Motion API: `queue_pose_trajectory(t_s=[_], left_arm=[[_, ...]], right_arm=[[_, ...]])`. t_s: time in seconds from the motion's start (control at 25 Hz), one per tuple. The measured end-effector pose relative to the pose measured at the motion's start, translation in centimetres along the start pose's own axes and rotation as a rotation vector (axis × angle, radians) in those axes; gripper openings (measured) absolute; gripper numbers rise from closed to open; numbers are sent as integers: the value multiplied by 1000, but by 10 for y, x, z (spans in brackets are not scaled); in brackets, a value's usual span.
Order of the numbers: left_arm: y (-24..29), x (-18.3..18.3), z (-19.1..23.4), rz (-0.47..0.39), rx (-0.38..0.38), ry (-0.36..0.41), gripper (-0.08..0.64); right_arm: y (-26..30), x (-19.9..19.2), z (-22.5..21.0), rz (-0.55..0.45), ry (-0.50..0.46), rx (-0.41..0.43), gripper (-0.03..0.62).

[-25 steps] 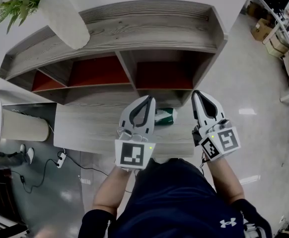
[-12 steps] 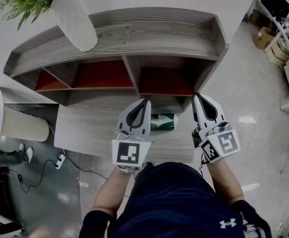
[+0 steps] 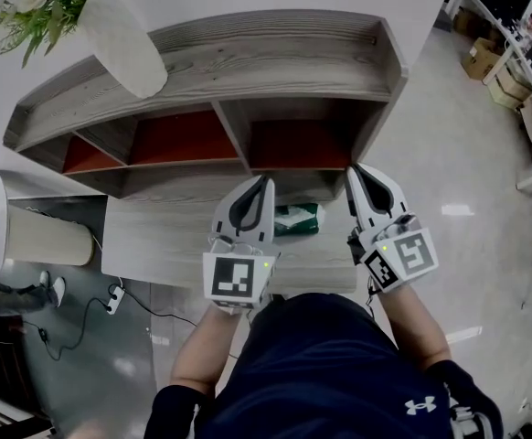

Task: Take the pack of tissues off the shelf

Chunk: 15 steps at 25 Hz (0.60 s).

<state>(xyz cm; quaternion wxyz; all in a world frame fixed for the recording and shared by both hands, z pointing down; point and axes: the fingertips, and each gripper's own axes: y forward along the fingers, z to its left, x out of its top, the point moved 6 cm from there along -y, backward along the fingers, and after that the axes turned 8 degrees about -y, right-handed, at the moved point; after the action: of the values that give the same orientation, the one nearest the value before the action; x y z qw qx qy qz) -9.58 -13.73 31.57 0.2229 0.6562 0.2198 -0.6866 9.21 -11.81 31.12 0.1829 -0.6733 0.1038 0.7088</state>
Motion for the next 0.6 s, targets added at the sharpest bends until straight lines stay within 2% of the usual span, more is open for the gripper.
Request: queue_pose_trajectory(t_s=[0.16, 0.28, 0.44, 0.6], left_arm=[[0, -2, -1, 9, -8, 10, 15], [-1, -9, -1, 58, -18, 30, 15], [4, -8, -2, 29, -16, -1, 17], [5, -13, -2, 48, -20, 8, 15]], right_arm=[[-2, -1, -1, 5, 2, -4, 12], [-3, -2, 1, 14, -6, 3, 12], [-2, -3, 0, 20, -3, 3, 12], [-4, -5, -3, 27, 4, -1, 12]])
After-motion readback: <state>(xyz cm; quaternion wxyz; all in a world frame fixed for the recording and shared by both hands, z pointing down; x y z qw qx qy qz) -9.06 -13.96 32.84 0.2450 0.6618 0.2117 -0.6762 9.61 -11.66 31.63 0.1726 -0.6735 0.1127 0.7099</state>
